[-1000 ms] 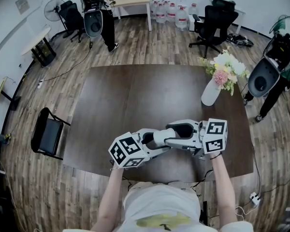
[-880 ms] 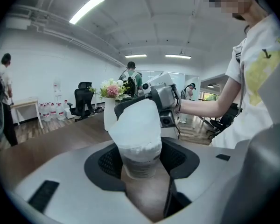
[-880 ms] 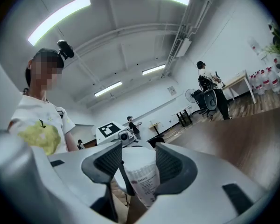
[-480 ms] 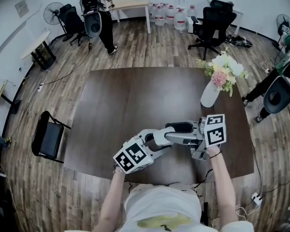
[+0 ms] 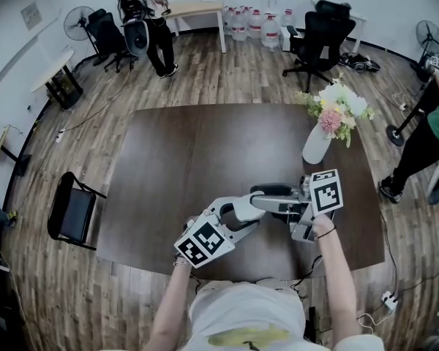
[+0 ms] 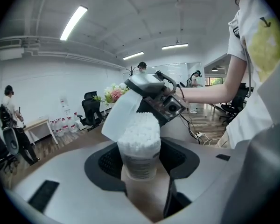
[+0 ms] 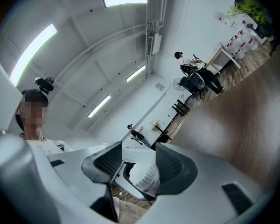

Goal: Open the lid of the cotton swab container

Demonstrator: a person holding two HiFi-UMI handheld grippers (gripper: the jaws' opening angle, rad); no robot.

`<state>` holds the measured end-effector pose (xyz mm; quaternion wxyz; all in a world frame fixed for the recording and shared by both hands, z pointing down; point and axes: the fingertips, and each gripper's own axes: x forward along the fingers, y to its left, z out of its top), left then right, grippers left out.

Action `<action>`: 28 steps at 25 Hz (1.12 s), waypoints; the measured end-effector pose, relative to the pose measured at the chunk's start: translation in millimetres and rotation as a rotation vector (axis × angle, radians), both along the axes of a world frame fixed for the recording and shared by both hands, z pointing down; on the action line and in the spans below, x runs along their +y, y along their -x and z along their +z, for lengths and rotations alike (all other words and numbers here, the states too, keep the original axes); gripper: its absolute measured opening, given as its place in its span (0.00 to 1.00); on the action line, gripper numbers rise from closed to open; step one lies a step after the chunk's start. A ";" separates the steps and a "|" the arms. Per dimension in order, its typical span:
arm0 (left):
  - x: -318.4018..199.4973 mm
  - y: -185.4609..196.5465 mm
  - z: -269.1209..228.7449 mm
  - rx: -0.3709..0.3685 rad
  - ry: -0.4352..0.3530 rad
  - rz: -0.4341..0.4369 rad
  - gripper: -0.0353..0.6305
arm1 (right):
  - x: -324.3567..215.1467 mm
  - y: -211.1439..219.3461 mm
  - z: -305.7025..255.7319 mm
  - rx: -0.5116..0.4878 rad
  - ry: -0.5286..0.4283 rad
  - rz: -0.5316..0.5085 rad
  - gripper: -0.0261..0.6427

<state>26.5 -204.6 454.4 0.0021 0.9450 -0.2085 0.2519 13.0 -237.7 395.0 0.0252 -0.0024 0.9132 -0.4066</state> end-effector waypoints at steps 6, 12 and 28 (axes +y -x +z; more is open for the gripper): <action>-5.7 -1.0 0.4 0.033 0.020 -0.011 0.40 | -2.7 -0.9 0.7 -0.002 -0.062 0.003 0.39; -11.6 7.4 1.8 0.074 0.045 -0.061 0.40 | -8.8 -5.9 -0.1 0.039 -0.142 0.074 0.39; -50.0 55.8 8.3 0.130 0.015 -0.419 0.40 | -27.7 -48.0 23.4 0.185 -0.320 0.379 0.10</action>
